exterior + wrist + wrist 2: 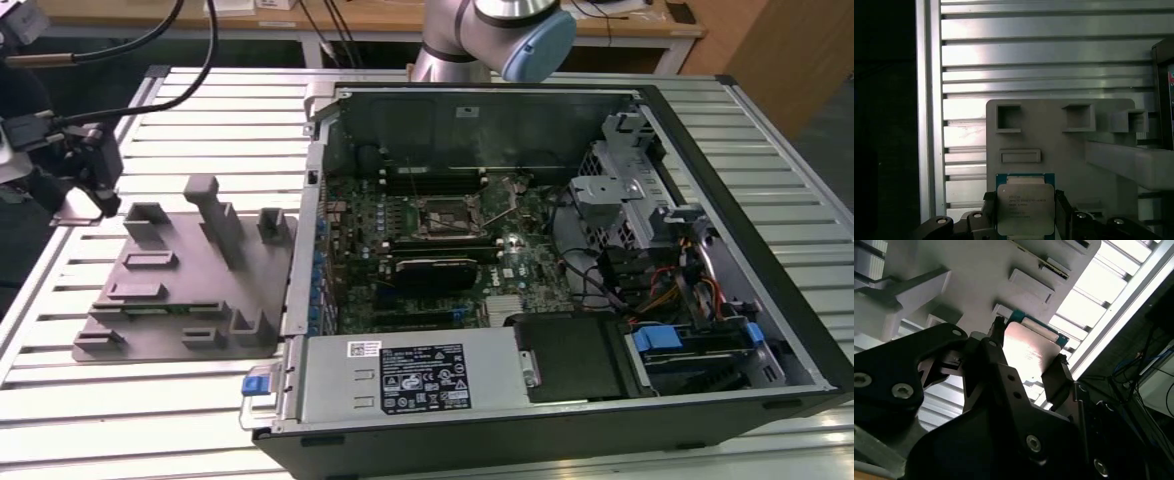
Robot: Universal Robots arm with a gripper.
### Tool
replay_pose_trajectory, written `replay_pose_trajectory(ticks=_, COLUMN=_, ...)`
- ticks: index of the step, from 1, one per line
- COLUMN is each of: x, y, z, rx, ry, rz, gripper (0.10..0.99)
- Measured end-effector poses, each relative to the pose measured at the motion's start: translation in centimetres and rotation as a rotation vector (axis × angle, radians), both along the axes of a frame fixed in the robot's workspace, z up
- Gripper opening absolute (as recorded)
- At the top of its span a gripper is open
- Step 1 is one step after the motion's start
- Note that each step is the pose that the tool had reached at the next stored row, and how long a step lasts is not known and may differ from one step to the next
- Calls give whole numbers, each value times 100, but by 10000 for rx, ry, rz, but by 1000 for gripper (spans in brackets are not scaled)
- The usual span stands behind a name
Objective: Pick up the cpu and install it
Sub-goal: 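Pick up the cpu and move it towards the insertion slot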
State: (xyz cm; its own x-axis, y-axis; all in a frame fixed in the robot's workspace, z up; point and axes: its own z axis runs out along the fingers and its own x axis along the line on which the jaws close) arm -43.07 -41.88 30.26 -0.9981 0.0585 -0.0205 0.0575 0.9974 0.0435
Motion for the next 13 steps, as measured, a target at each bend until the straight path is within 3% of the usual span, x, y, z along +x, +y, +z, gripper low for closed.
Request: replay_pose_trajectory(ticks=13, x=0, y=0, z=277, rx=0, ry=-9, rz=0, gripper=545)
